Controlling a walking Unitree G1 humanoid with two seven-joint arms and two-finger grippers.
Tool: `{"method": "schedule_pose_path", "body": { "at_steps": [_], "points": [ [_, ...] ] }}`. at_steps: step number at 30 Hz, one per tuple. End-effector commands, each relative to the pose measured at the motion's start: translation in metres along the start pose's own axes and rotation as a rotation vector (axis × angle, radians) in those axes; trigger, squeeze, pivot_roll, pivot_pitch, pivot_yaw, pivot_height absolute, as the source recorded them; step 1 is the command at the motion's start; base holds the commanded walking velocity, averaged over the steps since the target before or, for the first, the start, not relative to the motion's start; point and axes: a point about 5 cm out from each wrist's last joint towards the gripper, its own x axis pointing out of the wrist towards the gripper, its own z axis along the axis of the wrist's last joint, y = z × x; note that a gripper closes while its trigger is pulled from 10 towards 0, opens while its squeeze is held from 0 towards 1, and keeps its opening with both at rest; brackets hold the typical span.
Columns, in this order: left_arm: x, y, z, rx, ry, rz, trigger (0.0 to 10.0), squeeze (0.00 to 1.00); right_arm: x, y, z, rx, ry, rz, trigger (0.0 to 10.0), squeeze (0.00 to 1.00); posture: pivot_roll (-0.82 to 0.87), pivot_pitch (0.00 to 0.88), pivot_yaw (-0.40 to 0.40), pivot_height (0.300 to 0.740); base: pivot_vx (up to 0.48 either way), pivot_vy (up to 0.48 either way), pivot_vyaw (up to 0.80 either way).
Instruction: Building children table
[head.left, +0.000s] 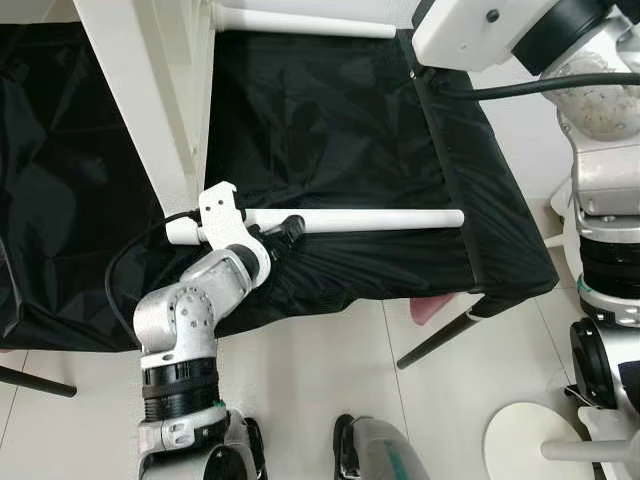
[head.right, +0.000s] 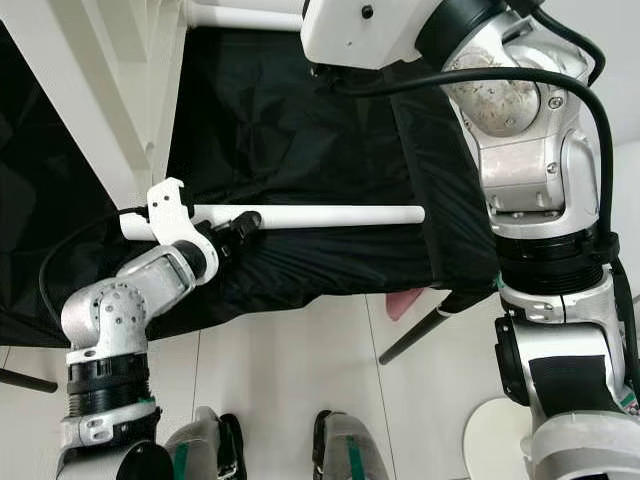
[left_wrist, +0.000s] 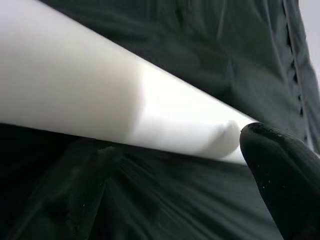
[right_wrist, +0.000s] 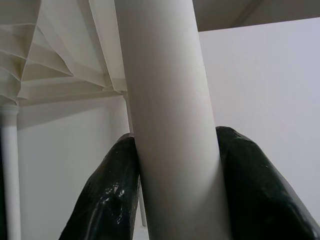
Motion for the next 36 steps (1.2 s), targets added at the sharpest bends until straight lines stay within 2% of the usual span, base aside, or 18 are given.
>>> {"method": "schedule_pose_path", "body": {
  "at_steps": [1, 5, 8, 11, 13, 14, 17, 18, 21, 22, 27, 32, 33, 36],
  "points": [
    [-0.012, 0.036, 0.007, -0.141, -0.113, 0.488, 10.0, 0.0, -0.003, -0.007, 0.0, 0.101, -0.029, -0.047, 0.0, 0.0, -0.17, 0.13, 0.035, 0.74, 0.0, 0.0, 0.0],
    [-0.008, 0.03, 0.015, -0.158, -0.15, 0.53, 10.0, 0.0, -0.002, -0.007, 0.0, 0.118, -0.036, -0.048, 0.0, 0.0, -0.15, 0.127, 0.028, 0.74, 0.0, 0.0, 0.0],
    [0.002, 0.016, 0.02, -0.168, -0.148, 0.531, 10.0, 0.0, 0.001, -0.003, 0.002, 0.137, -0.051, -0.034, 0.0, 0.0, -0.15, 0.127, 0.028, 0.74, 0.0, 0.0, 0.0],
    [0.004, 0.015, 0.02, -0.163, -0.135, 0.541, 10.0, 0.0, 0.002, -0.002, 0.002, 0.137, -0.053, -0.033, 0.0, 0.0, -0.15, 0.127, 0.026, 0.74, 0.0, 0.0, 0.0],
    [0.005, 0.019, 0.021, -0.176, -0.146, 0.617, 10.0, 0.0, 0.003, -0.001, 0.003, 0.144, -0.06, -0.028, 0.0, 0.0, -0.15, 0.127, 0.026, 0.74, 0.0, 0.0, 0.0],
    [0.005, 0.019, 0.021, -0.176, -0.146, 0.617, 10.0, 0.0, 0.003, -0.001, 0.003, 0.144, -0.06, -0.028, 0.0, 0.0, -0.15, 0.127, 0.026, 0.74, 0.0, 0.0, 0.0],
    [0.004, 0.017, 0.03, -0.219, -0.2, 0.633, 10.0, 0.0, 0.004, 0.0, 0.004, 0.15, -0.065, -0.019, 0.0, 0.0, -0.14, 0.134, 0.025, 0.74, 0.0, 0.0, 0.0],
    [0.007, 0.012, 0.037, -0.234, -0.223, 0.606, 10.0, 0.24, 0.004, 0.0, 0.004, 0.155, -0.066, -0.018, 0.0, 0.0, -0.14, 0.134, 0.025, 0.74, 0.0, 0.0, 0.0],
    [0.009, 0.007, 0.042, -0.244, -0.238, 0.586, 10.0, 0.24, 0.004, 0.0, 0.004, 0.159, -0.066, -0.017, 0.0, 0.0, -0.14, 0.134, 0.025, 0.74, 0.0, 0.0, 0.0],
    [0.011, 0.003, 0.045, -0.243, -0.245, 0.57, 10.0, 1.0, 0.004, 0.001, 0.004, 0.16, -0.067, -0.018, 0.0, 0.0, -0.14, 0.133, 0.026, 0.74, 0.0, 0.0, 0.0],
    [0.018, -0.005, 0.055, -0.252, -0.255, 0.534, 10.0, 1.0, 0.006, 0.0, 0.005, 0.158, -0.071, -0.029, 0.0, 0.0, -0.14, 0.134, 0.031, 0.74, 0.0, 0.0, 0.0],
    [0.02, -0.007, 0.058, -0.253, -0.258, 0.536, 10.0, 1.0, 0.007, 0.0, 0.005, 0.165, -0.071, -0.034, 0.0, 0.0, -0.14, 0.135, 0.038, 0.74, 0.0, 0.0, 0.0],
    [0.021, -0.009, 0.064, -0.261, -0.263, 0.533, 10.0, 0.0, 0.007, -0.001, 0.005, 0.18, -0.073, -0.044, 0.0, 0.0, -0.14, 0.136, 0.042, 0.74, 0.0, 0.0, 0.0],
    [0.02, -0.013, 0.074, -0.25, -0.287, 0.522, 10.0, 0.0, 0.008, -0.003, 0.006, 0.199, -0.078, -0.06, 0.0, 0.0, -0.13, 0.137, 0.049, 0.74, 0.0, 0.0, 0.0]
  ]
}}
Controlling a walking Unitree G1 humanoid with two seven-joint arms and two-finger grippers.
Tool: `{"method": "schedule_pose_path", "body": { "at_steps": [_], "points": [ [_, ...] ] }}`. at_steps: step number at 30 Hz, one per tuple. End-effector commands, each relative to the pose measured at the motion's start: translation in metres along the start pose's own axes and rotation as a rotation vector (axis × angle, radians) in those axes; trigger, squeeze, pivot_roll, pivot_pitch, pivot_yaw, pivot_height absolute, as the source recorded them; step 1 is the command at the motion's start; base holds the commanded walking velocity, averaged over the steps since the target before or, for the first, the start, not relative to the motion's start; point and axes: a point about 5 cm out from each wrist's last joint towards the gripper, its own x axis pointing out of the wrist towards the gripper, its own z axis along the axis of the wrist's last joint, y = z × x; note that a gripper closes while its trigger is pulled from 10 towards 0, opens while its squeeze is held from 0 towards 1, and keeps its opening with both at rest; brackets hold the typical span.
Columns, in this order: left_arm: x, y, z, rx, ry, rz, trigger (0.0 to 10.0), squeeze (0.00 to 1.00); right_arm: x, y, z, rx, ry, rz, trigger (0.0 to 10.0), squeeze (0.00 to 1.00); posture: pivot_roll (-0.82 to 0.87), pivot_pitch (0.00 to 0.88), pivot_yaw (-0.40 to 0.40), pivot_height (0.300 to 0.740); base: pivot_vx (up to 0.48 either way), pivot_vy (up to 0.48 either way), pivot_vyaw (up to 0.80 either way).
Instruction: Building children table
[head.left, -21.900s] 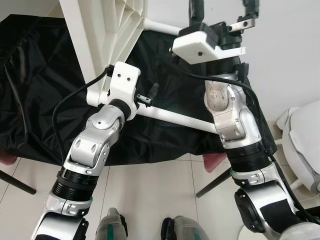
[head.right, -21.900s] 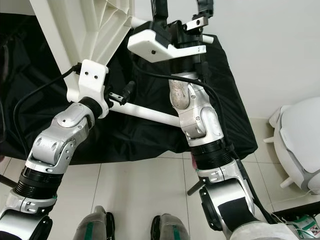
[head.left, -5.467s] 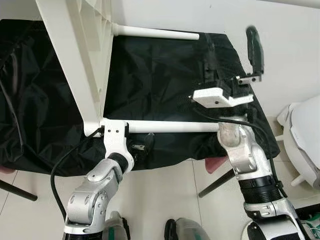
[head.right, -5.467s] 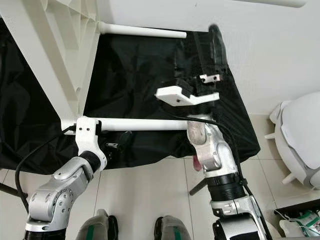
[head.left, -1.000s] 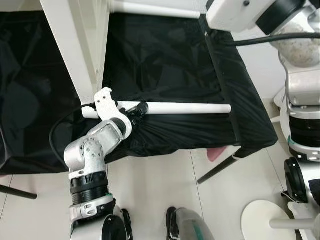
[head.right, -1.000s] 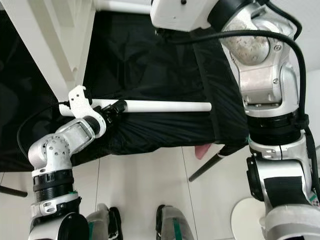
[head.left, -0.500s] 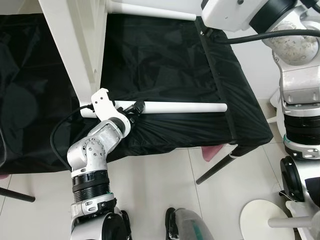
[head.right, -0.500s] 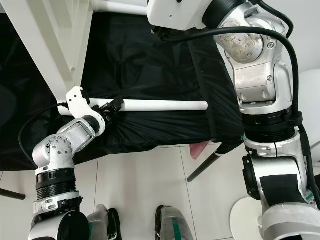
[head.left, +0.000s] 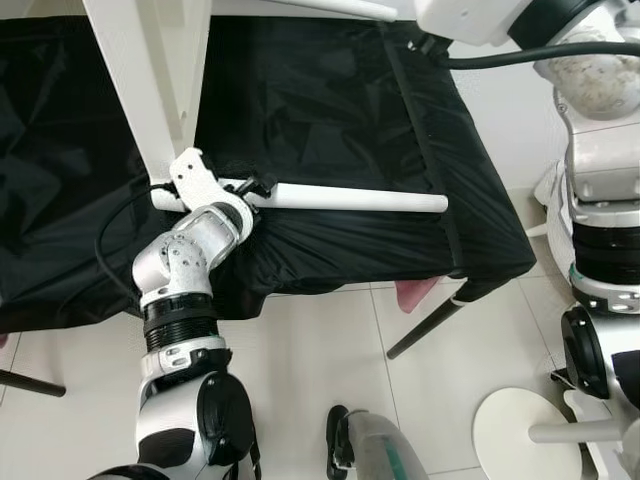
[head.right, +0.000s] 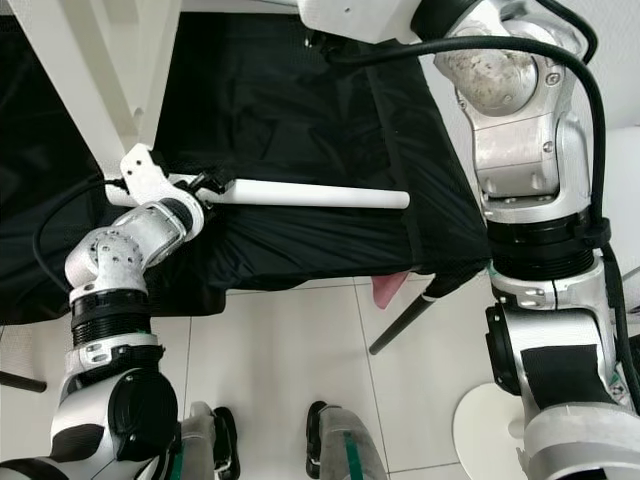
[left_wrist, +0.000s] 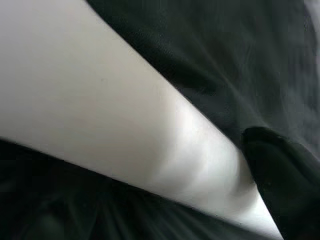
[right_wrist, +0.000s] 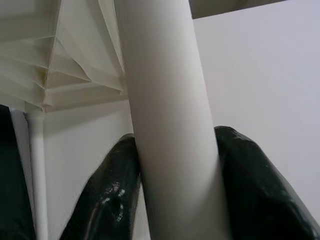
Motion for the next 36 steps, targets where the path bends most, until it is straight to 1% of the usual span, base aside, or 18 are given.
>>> {"method": "schedule_pose_path", "body": {
  "at_steps": [1, 2, 4, 5, 8, 11, 12, 13, 14, 15, 16, 20, 23, 25, 28, 30, 33, 36],
  "points": [
    [-0.015, -0.018, 0.036, -0.094, -0.224, 0.262, 10.0, 0.0, -0.002, -0.004, 0.005, 0.135, -0.058, -0.054, 0.0, 0.0, -0.12, 0.138, 0.058, 0.74, 0.0, 0.0, 0.0],
    [-0.017, -0.021, 0.044, -0.077, -0.251, 0.26, 10.0, 0.0, -0.001, -0.005, 0.005, 0.147, -0.056, -0.064, 2.5, 0.0, -0.12, 0.137, 0.063, 0.74, 0.0, 0.0, 0.0],
    [-0.018, -0.022, 0.05, -0.066, -0.269, 0.261, 10.0, 0.0, 0.0, -0.006, 0.004, 0.154, -0.054, -0.069, 2.5, 0.0, -0.12, 0.137, 0.063, 0.74, 0.0, 0.0, 0.0],
    [-0.017, -0.025, 0.054, -0.096, -0.274, 0.244, 10.0, 0.0, 0.0, -0.007, 0.003, 0.154, -0.048, -0.074, 10.0, 0.0, -0.11, 0.135, 0.067, 0.74, 0.0, 0.0, 0.0],
    [-0.015, -0.029, 0.059, -0.15, -0.268, 0.219, 10.0, 0.0, 0.001, -0.008, 0.001, 0.152, -0.042, -0.08, 10.0, 0.0, -0.11, 0.135, 0.067, 0.74, 0.0, 0.0, 0.0],
    [-0.015, -0.03, 0.062, -0.144, -0.279, 0.222, 10.0, 0.0, 0.001, -0.008, 0.001, 0.152, -0.041, -0.081, 10.0, 0.0, -0.11, 0.135, 0.068, 0.74, 0.0, 0.0, 0.0],
    [-0.017, -0.034, 0.068, -0.169, -0.308, 0.216, 0.0, 0.0, 0.001, -0.008, 0.0, 0.152, -0.038, -0.084, 10.0, 0.0, -0.11, 0.133, 0.069, 0.74, 0.0, 0.0, 0.0],
    [-0.023, -0.039, 0.075, -0.165, -0.35, 0.199, 0.0, 0.0, 0.002, -0.009, -0.001, 0.154, -0.033, -0.094, 4.8, 0.0, -0.1, 0.128, 0.072, 0.74, 0.0, 0.0, 0.0],
    [-0.029, -0.042, 0.081, -0.155, -0.392, 0.188, 0.0, 0.0, 0.002, -0.011, -0.003, 0.153, -0.029, -0.103, 4.4, 0.0, -0.1, 0.127, 0.072, 0.74, 0.0, 0.0, 0.0],
    [-0.029, -0.042, 0.081, -0.155, -0.392, 0.188, 0.0, 0.0, 0.002, -0.011, -0.003, 0.153, -0.029, -0.103, 4.4, 0.0, -0.1, 0.127, 0.072, 0.74, 0.0, 0.0, 0.0],
    [-0.035, -0.045, 0.087, -0.144, -0.433, 0.181, 0.0, 0.0, 0.002, -0.013, -0.004, 0.153, -0.027, -0.116, 0.0, 0.0, -0.1, 0.126, 0.072, 0.74, 0.0, 0.0, 0.0],
    [-0.042, -0.049, 0.096, -0.132, -0.491, 0.166, 0.0, 0.0, 0.003, -0.019, -0.006, 0.149, -0.031, -0.146, 0.0, 0.0, -0.09, 0.122, 0.068, 0.74, 0.0, 0.0, 0.0],
    [-0.054, -0.055, 0.109, -0.111, -0.577, 0.115, 0.0, 0.0, 0.005, -0.027, -0.007, 0.138, -0.039, -0.17, 0.0, 0.0, -0.09, 0.119, 0.063, 0.74, 0.0, 0.0, 0.0],
    [-0.062, -0.057, 0.122, -0.091, -0.645, 0.081, 0.0, 0.0, 0.006, -0.03, -0.008, 0.133, -0.039, -0.189, 0.0, 0.0, -0.08, 0.114, 0.057, 0.74, 0.0, 0.0, 0.0],
    [-0.076, -0.062, 0.145, -0.043, -0.753, 0.021, 0.0, 0.0, 0.01, -0.044, -0.01, 0.111, -0.045, -0.243, 0.0, 0.0, -0.07, 0.101, 0.05, 0.74, 0.0, 0.0, 0.0],
    [-0.082, -0.065, 0.155, -0.028, -0.795, -0.011, 0.0, 0.0, 0.011, -0.049, -0.01, 0.106, -0.047, -0.268, 0.0, 0.0, -0.07, 0.101, 0.05, 0.74, 0.0, 0.0, 0.0],
    [-0.086, -0.066, 0.159, -0.021, -0.815, -0.02, 0.0, 0.0, 0.011, -0.051, -0.01, 0.105, -0.048, -0.281, 0.0, 0.0, -0.07, 0.101, 0.05, 0.74, 0.0, 0.0, 0.0],
    [-0.103, -0.084, 0.17, 0.049, -0.901, -0.136, 0.0, 0.0, 0.013, -0.056, -0.009, 0.094, -0.06, -0.325, 0.0, 0.0, -0.06, 0.089, 0.044, 0.74, 0.0, 0.0, 0.0]
  ]
}}
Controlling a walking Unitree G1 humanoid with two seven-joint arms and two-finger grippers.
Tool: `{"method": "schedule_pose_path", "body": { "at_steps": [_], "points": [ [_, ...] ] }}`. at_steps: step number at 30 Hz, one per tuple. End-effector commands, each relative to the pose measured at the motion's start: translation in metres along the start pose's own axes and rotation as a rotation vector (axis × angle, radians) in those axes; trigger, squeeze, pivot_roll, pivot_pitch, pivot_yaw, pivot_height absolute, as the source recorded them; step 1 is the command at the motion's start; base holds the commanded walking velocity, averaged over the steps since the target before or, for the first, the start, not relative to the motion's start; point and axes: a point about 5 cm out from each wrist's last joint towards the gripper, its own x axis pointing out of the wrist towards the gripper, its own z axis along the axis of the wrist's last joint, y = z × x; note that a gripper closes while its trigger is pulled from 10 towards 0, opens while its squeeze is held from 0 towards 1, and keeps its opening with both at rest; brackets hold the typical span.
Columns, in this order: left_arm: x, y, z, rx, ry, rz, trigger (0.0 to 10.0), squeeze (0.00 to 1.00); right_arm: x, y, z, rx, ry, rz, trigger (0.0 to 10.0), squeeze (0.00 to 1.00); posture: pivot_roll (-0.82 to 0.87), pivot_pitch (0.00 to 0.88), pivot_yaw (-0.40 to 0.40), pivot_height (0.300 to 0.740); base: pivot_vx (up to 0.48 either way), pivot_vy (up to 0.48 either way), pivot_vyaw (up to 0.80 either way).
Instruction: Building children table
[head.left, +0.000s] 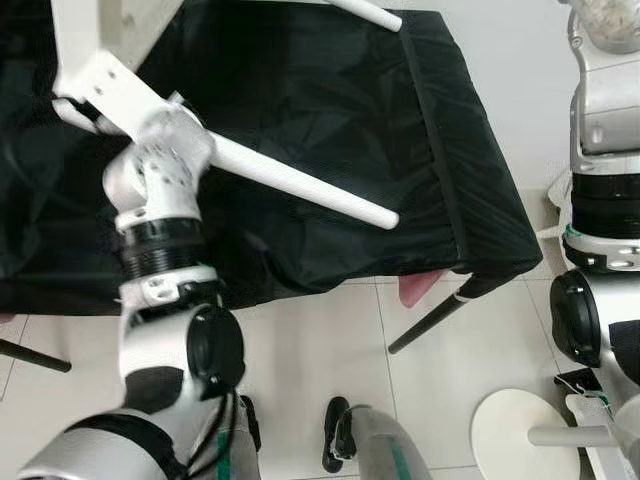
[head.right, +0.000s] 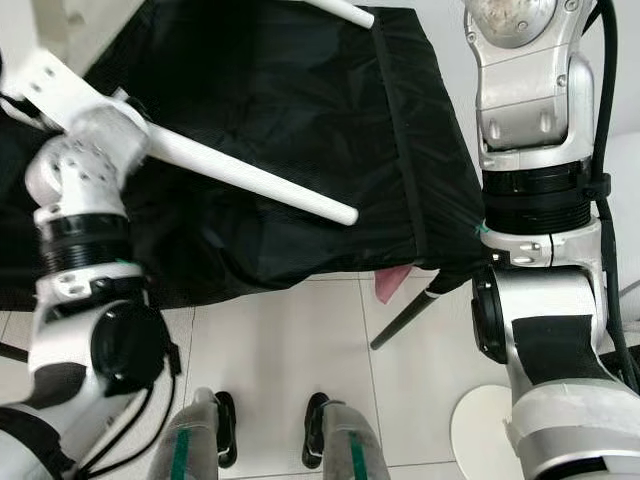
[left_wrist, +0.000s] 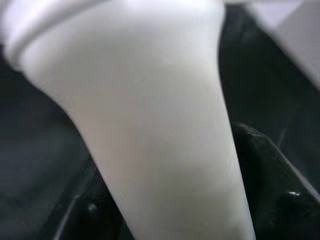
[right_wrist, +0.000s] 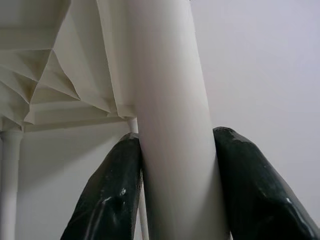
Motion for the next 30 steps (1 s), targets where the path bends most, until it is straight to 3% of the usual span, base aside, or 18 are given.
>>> {"method": "schedule_pose_path", "body": {
  "at_steps": [1, 4, 8, 9, 10, 14, 18, 21, 26, 28, 29, 30],
  "points": [
    [-0.04, -0.039, 0.087, -0.06, -0.43, -0.389, 0.0, 0.0, -0.001, -0.02, 0.012, 0.012, -0.109, -0.107, 0.0, 0.0, -0.06, 0.089, 0.044, 0.74, 0.0, 0.0, 0.0],
    [-0.046, -0.045, 0.091, -0.044, -0.45, -0.432, 0.0, 0.0, 0.002, -0.024, 0.014, 0.014, -0.12, -0.136, 0.0, 0.0, -0.07, 0.089, 0.045, 0.74, 0.0, 0.0, 0.0],
    [-0.067, -0.059, 0.105, 0.012, -0.576, -0.572, 0.0, 0.0, 0.003, -0.028, 0.015, 0.032, -0.127, -0.217, 0.0, 0.0, -0.07, 0.086, 0.045, 0.74, 0.0, 0.0, 0.0],
    [-0.067, -0.059, 0.105, 0.012, -0.576, -0.572, 0.0, 0.0, 0.003, -0.028, 0.015, 0.032, -0.127, -0.217, 0.0, 0.0, -0.07, 0.086, 0.045, 0.74, 0.0, 0.0, 0.0],
    [-0.074, -0.06, 0.113, 0.044, -0.643, -0.577, 0.0, 0.0, -0.001, -0.027, 0.01, 0.058, -0.099, -0.251, 0.0, 0.0, -0.06, 0.087, 0.044, 0.74, 0.0, 0.0, 0.0],
    [-0.076, -0.06, 0.117, 0.069, -0.674, -0.566, 0.0, 0.0, -0.003, -0.026, 0.008, 0.067, -0.088, -0.266, 0.0, 0.0, -0.06, 0.087, 0.044, 0.74, 0.0, 0.0, 0.0],
    [-0.092, -0.069, 0.122, 0.132, -0.748, -0.643, 0.0, 0.0, -0.024, -0.006, -0.009, 0.14, 0.038, -0.306, 0.0, 0.0, -0.05, 0.101, 0.042, 0.74, 0.0, 0.0, 0.0],
    [-0.101, -0.072, 0.125, 0.129, -0.774, -0.688, 0.0, 0.0, -0.035, 0.001, -0.014, 0.177, 0.085, -0.356, 0.0, 0.0, -0.04, 0.105, 0.037, 0.74, 0.0, 0.0, 0.0],
    [-0.113, -0.077, 0.132, 0.138, -0.813, -0.752, 0.0, 0.0, -0.054, 0.006, -0.022, 0.199, 0.176, -0.469, 0.0, 0.0, -0.04, 0.109, 0.036, 0.74, 0.0, 0.0, 0.0],
    [-0.113, -0.077, 0.132, 0.138, -0.813, -0.752, 0.0, 0.0, -0.054, 0.006, -0.022, 0.199, 0.176, -0.469, 0.0, 0.0, -0.04, 0.109, 0.036, 0.74, 0.0, 0.0, 0.0],
    [-0.117, -0.081, 0.124, 0.163, -0.797, -0.787, 0.0, 0.0, -0.071, 0.023, -0.036, 0.299, 0.282, -0.511, 0.0, 0.0, -0.05, 0.112, 0.037, 0.74, 0.0, 0.0, 0.0],
    [-0.117, -0.081, 0.124, 0.163, -0.797, -0.787, 0.0, 0.0, -0.071, 0.023, -0.036, 0.299, 0.282, -0.511, 0.0, 0.0, -0.05, 0.112, 0.037, 0.74, 0.0, 0.0, 0.0]
  ]
}}
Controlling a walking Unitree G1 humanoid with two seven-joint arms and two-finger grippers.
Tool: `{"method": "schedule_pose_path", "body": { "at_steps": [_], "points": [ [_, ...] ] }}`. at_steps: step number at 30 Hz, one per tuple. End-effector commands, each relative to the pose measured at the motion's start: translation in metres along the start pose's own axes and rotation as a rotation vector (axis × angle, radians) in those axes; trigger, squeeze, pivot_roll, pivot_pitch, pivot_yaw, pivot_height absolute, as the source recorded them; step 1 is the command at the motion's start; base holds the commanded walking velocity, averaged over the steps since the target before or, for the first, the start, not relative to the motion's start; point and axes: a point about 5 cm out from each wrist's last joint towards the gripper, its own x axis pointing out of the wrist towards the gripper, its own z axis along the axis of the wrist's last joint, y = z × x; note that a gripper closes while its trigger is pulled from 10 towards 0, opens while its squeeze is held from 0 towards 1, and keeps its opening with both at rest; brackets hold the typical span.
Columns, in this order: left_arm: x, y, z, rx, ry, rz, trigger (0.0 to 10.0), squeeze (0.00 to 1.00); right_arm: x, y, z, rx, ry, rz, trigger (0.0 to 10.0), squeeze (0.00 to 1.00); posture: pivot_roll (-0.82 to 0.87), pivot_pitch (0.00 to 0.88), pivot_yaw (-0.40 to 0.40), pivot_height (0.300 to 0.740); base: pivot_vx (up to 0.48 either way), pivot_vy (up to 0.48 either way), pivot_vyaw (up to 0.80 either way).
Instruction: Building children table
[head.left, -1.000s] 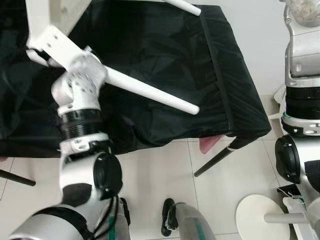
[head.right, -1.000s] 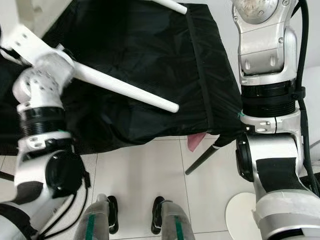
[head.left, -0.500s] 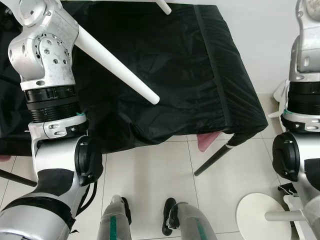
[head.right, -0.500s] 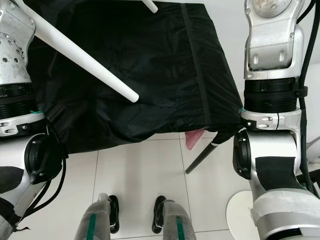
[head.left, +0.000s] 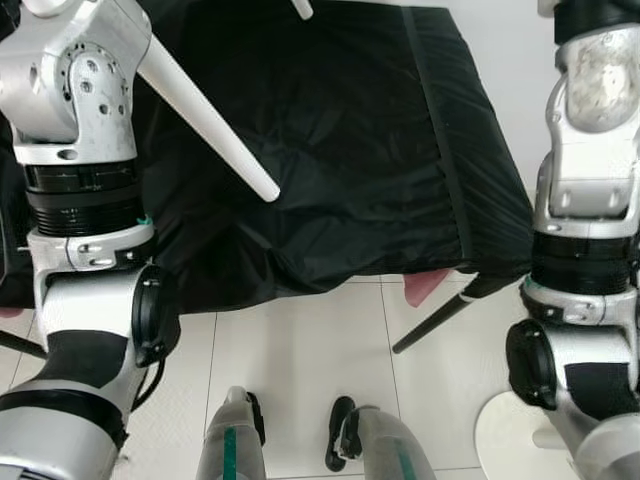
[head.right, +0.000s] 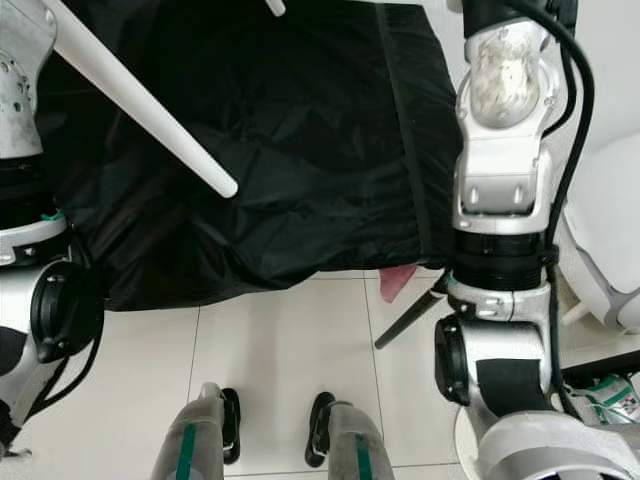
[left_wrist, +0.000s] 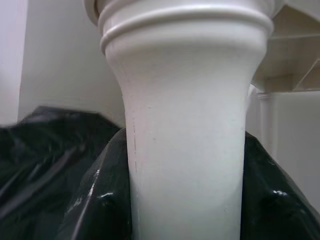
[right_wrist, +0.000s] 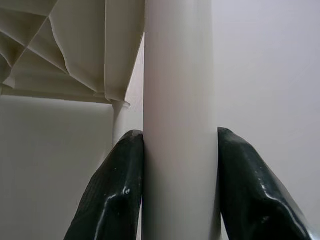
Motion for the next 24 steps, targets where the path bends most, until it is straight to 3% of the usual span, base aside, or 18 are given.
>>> {"method": "schedule_pose_path", "body": {
  "at_steps": [1, 3, 4, 5, 6, 8, 11, 13, 15, 16, 17, 18, 19, 20, 21, 22, 24],
  "points": [
    [-0.022, -0.036, 0.058, -0.071, -0.281, -0.524, 0.0, 0.0, -0.007, -0.006, -0.011, 0.026, 0.068, -0.074, 0.0, 0.0, -0.05, 0.112, 0.037, 0.74, 0.0, 0.0, 0.0],
    [-0.032, -0.042, 0.054, -0.052, -0.288, -0.574, 0.0, 0.0, -0.03, 0.003, -0.038, 0.131, 0.239, -0.1, 0.0, 0.0, -0.05, 0.119, 0.031, 0.74, 0.0, 0.0, 0.0],
    [-0.032, -0.042, 0.054, -0.052, -0.288, -0.574, 0.0, 0.0, -0.03, 0.003, -0.038, 0.131, 0.239, -0.1, 0.0, 0.0, -0.05, 0.119, 0.031, 0.74, 0.0, 0.0, 0.0],
    [-0.048, -0.052, 0.04, -0.018, -0.246, -0.645, 0.0, 0.0, -0.064, 0.017, -0.065, 0.215, 0.441, -0.1, 0.0, 0.0, -0.04, 0.123, 0.025, 0.74, 0.0, 0.0, 0.0],
    [-0.048, -0.052, 0.04, -0.018, -0.246, -0.645, 0.0, 0.0, -0.064, 0.017, -0.065, 0.215, 0.441, -0.1, 0.0, 0.0, -0.04, 0.123, 0.025, 0.74, 0.0, 0.0, 0.0],
    [-0.055, -0.055, 0.03, 0.021, -0.212, -0.672, 0.0, 0.0, -0.082, 0.024, -0.073, 0.283, 0.535, -0.105, 0.0, 0.0, -0.04, 0.131, 0.024, 0.74, 0.0, 0.0, 0.0],
    [-0.058, -0.053, 0.021, 0.032, -0.185, -0.678, 0.0, 0.0, -0.087, 0.03, -0.071, 0.319, 0.533, -0.06, 0.0, 0.0, -0.04, 0.133, 0.028, 0.74, 0.0, 0.0, 0.0],
    [-0.057, -0.05, 0.011, 0.06, -0.154, -0.675, 0.0, 0.0, -0.098, 0.036, -0.08, 0.386, 0.614, -0.054, 0.0, 0.0, -0.04, 0.137, 0.027, 0.74, 0.0, 0.0, 0.0],
    [-0.058, -0.05, 0.007, 0.065, -0.136, -0.687, 0.0, 0.0, -0.104, 0.039, -0.084, 0.386, 0.645, -0.048, 0.0, 0.0, -0.04, 0.137, 0.027, 0.74, 0.0, 0.0, 0.0],
    [-0.058, -0.05, -0.002, 0.093, -0.103, -0.704, 2.8, 0.0, -0.114, 0.046, -0.089, 0.423, 0.706, -0.03, 0.0, 0.0, -0.03, 0.14, 0.029, 0.74, 0.0, 0.0, 0.0],
    [-0.058, -0.05, -0.002, 0.093, -0.103, -0.704, 2.8, 0.0, -0.114, 0.046, -0.089, 0.423, 0.706, -0.03, 0.0, 0.0, -0.03, 0.14, 0.029, 0.74, 0.0, 0.0, 0.0],
    [-0.058, -0.047, -0.008, 0.124, -0.08, -0.697, 10.0, 0.0, -0.116, 0.049, -0.089, 0.442, 0.719, -0.019, 1.9, 0.0, -0.03, 0.139, 0.03, 0.74, 0.0, 0.0, 0.0],
    [-0.057, -0.045, -0.013, 0.143, -0.062, -0.69, 10.0, 0.0, -0.117, 0.051, -0.089, 0.445, 0.726, -0.012, 4.0, 0.0, -0.03, 0.139, 0.03, 0.74, 0.0, 0.0, 0.0],
    [-0.057, -0.043, -0.018, 0.153, -0.036, -0.688, 10.0, 0.0, -0.117, 0.052, -0.088, 0.459, 0.726, -0.012, 10.0, 0.0, -0.03, 0.136, 0.031, 0.74, 0.0, 0.0, 0.0],
    [-0.057, -0.041, -0.021, 0.158, -0.023, -0.681, 10.0, 0.0, -0.117, 0.052, -0.088, 0.47, 0.728, -0.015, 10.0, 0.7, -0.03, 0.136, 0.031, 0.74, 0.0, 0.0, 0.0],
    [-0.058, -0.039, -0.024, 0.149, 0.0, -0.685, 10.0, 1.0, -0.117, 0.052, -0.089, 0.48, 0.731, -0.018, 10.0, 1.0, -0.03, 0.136, 0.031, 0.74, 0.0, 0.0, 0.0],
    [-0.059, -0.038, -0.026, 0.142, 0.014, -0.689, 10.0, 1.0, -0.116, 0.052, -0.089, 0.487, 0.732, -0.021, 10.0, 1.0, -0.03, 0.136, 0.031, 0.74, 0.0, 0.0, 0.0]
  ]
}}
